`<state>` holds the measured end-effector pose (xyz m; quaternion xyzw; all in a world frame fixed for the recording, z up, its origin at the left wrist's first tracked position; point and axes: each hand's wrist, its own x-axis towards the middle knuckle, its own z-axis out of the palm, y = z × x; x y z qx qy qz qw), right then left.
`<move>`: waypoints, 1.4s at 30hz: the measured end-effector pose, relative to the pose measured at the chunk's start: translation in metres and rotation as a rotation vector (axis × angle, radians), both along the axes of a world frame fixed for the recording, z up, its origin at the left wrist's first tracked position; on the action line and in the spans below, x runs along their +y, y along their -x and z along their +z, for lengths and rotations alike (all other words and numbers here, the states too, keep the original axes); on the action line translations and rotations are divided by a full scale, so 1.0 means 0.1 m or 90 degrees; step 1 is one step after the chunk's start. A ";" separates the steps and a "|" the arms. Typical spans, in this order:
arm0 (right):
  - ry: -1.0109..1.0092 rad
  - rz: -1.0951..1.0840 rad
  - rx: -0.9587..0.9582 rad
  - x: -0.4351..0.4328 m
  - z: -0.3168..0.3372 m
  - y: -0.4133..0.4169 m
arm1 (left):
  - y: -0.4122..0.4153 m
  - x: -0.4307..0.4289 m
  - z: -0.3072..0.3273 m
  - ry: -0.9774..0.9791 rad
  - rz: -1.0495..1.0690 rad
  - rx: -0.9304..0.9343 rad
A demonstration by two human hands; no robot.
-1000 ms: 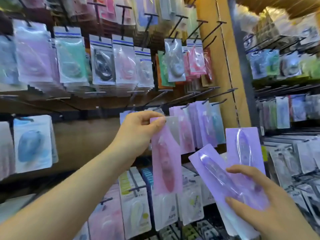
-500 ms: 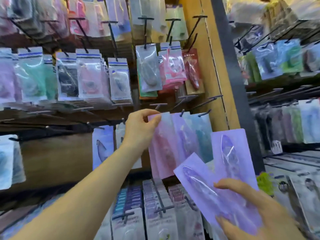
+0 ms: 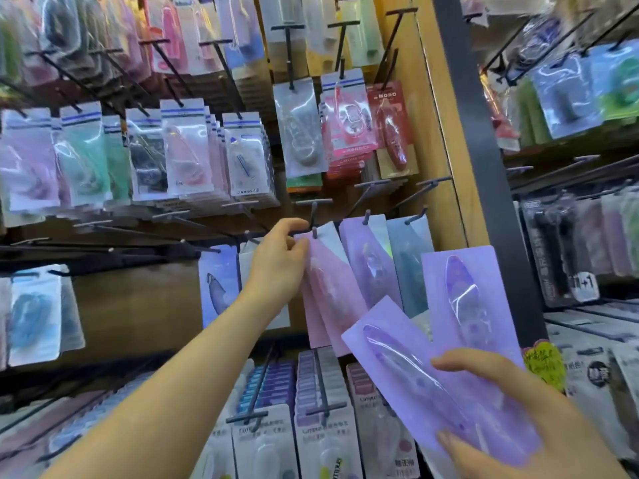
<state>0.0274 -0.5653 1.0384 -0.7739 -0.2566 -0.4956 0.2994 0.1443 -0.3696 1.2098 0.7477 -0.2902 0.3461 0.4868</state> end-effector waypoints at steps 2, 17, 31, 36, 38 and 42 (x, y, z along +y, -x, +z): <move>-0.069 -0.012 -0.005 0.04 0.15 0.16 | -0.02 0.04 -0.09 0.032 -0.030 -0.002; -0.153 0.051 0.076 0.17 0.27 0.27 | 0.16 0.10 -0.41 0.036 0.118 -0.171; -0.287 0.149 0.047 0.20 0.27 0.19 | 0.88 -0.13 -0.82 0.167 -0.388 0.222; -0.420 0.191 0.029 0.07 0.22 0.11 | 0.82 0.03 -0.72 0.397 -0.477 0.209; -0.429 0.185 0.024 0.06 0.20 0.10 | 0.81 0.08 -0.71 0.473 -0.529 0.202; -0.410 0.203 0.024 0.20 0.22 0.02 | 0.86 -0.02 -0.77 0.527 -0.557 0.209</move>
